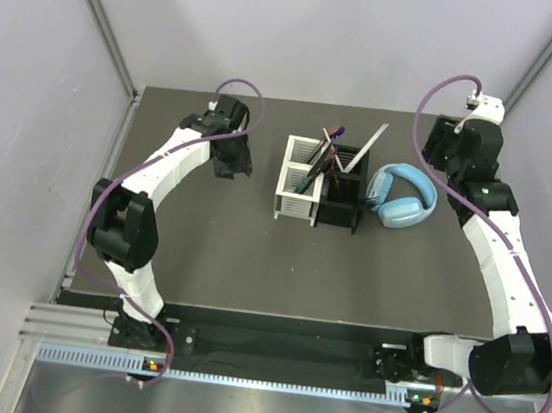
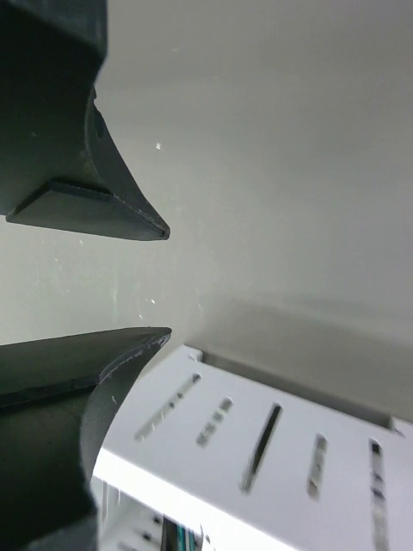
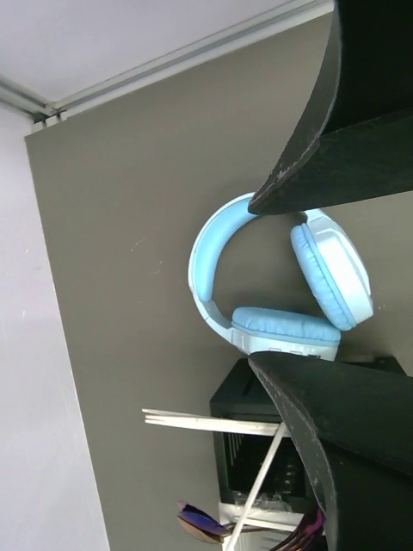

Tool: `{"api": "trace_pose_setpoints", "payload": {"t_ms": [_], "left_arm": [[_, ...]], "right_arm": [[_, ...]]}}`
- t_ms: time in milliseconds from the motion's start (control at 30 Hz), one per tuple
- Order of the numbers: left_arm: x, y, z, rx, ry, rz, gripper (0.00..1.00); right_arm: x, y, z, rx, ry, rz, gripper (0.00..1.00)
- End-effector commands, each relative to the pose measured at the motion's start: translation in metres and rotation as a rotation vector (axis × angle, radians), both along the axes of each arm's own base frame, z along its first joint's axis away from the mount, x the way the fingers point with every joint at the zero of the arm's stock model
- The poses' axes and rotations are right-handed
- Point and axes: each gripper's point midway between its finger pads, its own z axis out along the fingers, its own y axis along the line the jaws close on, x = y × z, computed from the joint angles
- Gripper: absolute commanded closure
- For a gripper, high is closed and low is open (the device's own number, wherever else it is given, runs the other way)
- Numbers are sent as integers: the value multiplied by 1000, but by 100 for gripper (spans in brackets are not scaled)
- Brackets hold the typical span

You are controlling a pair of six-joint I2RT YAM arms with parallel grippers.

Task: Sort the eating utensils into containers
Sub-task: Reset both arms

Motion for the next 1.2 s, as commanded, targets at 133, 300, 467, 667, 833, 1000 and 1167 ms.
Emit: {"api": "trace_pose_setpoints", "payload": {"t_ms": [133, 300, 467, 667, 833, 1000, 1167], "left_arm": [[19, -10, 26, -37, -78, -24, 50], [17, -11, 25, -49, -79, -20, 50], [19, -13, 29, -63, -102, -23, 50], [17, -12, 28, -56, -96, -30, 50], [14, -10, 27, -46, -95, -39, 50], [18, -10, 29, -43, -98, -46, 49], [23, -13, 32, -47, -108, -56, 49]], "right_arm": [[-10, -30, 10, 87, -43, -158, 35], [-13, -36, 15, 104, -57, -178, 35], [-16, -39, 19, 112, -69, -186, 35], [-16, -39, 20, 123, -69, -180, 35], [-17, -42, 23, 115, -66, -191, 35], [-18, -48, 25, 109, -66, -207, 35], [-16, -51, 27, 112, -69, -212, 35]]}}
